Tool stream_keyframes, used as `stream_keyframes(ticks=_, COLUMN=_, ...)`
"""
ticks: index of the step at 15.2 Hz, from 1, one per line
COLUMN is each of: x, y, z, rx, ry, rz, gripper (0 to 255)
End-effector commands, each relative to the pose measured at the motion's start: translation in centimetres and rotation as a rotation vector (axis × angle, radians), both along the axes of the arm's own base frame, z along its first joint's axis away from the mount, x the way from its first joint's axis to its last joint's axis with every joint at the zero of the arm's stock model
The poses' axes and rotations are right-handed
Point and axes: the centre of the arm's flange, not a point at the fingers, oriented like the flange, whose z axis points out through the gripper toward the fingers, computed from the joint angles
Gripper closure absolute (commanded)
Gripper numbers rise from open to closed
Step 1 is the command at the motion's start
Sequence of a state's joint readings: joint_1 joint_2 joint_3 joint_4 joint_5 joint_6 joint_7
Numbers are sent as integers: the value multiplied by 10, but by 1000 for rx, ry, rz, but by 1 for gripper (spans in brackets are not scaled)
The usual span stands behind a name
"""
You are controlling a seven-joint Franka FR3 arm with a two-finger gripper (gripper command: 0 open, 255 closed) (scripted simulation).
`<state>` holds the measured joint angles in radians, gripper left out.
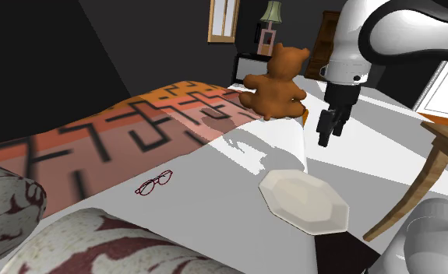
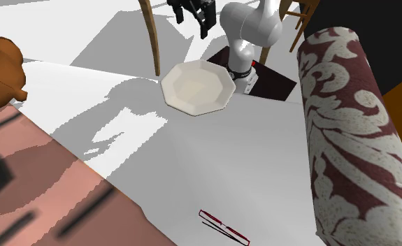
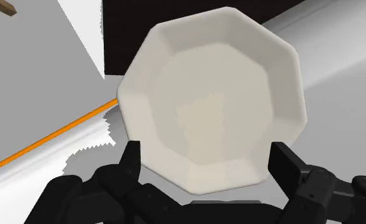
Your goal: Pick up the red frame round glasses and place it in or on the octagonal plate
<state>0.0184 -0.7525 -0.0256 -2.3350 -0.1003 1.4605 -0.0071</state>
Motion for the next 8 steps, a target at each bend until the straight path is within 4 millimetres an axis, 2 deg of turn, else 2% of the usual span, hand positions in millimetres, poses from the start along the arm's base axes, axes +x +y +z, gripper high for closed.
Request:
stream_keyframes(ticks=1, x=0, y=0, z=0, rx=0, ry=0, rz=0, gripper=0)
stream_keyframes(ticks=8, x=5, y=83, z=-30, rx=1, ry=-38, rz=-214, gripper=0)
